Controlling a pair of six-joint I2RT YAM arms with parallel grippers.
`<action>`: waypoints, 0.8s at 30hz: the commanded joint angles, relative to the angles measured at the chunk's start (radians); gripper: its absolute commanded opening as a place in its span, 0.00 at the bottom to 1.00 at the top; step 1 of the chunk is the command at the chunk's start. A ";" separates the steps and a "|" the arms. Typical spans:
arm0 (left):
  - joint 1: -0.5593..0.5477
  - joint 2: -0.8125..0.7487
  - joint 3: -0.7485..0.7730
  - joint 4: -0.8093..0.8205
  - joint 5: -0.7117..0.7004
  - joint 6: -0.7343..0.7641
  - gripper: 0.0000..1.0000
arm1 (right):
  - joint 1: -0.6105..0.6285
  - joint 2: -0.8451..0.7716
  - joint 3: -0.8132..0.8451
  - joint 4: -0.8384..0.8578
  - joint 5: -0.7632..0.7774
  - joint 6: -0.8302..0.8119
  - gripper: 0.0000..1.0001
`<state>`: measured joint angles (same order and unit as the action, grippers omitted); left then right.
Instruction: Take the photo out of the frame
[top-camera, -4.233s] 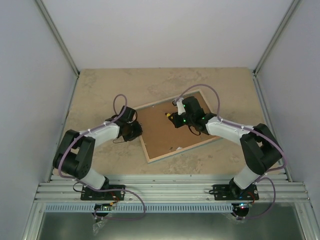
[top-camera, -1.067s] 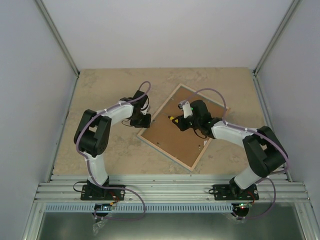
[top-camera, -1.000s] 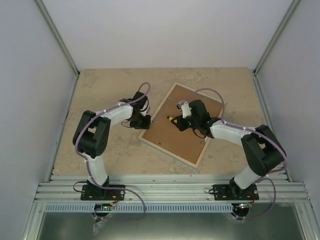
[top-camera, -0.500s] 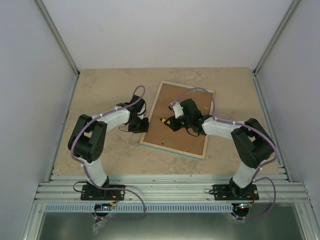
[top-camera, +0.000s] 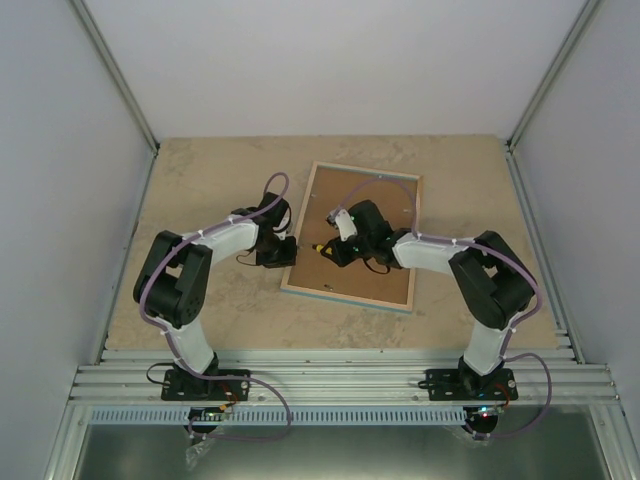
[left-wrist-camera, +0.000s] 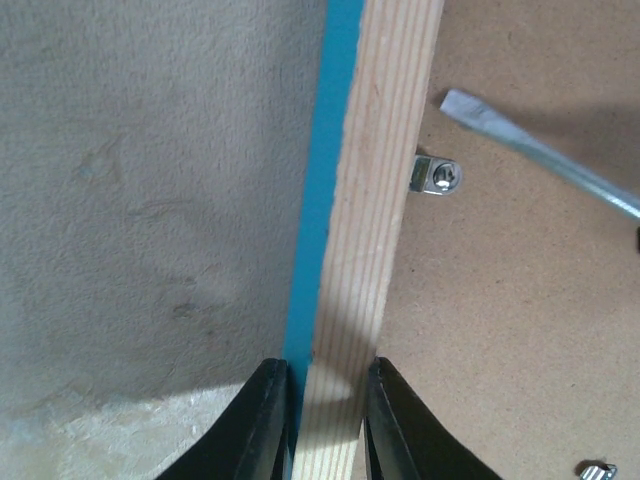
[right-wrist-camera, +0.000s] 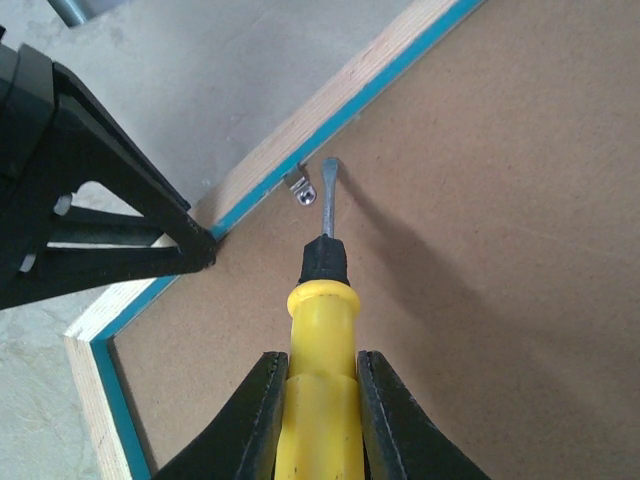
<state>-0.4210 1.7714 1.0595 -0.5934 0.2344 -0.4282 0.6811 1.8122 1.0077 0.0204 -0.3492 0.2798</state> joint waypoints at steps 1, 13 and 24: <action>0.002 -0.031 -0.009 0.039 0.024 -0.056 0.11 | 0.013 0.017 0.025 -0.036 -0.007 -0.017 0.00; 0.002 -0.026 -0.010 0.051 0.031 -0.059 0.11 | 0.047 0.037 0.057 -0.103 -0.009 -0.054 0.00; 0.002 -0.026 -0.014 0.056 0.021 -0.064 0.11 | 0.048 0.039 0.084 -0.235 0.012 -0.098 0.00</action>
<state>-0.4210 1.7691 1.0554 -0.5838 0.2382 -0.4438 0.7223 1.8320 1.0767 -0.1040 -0.3439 0.2146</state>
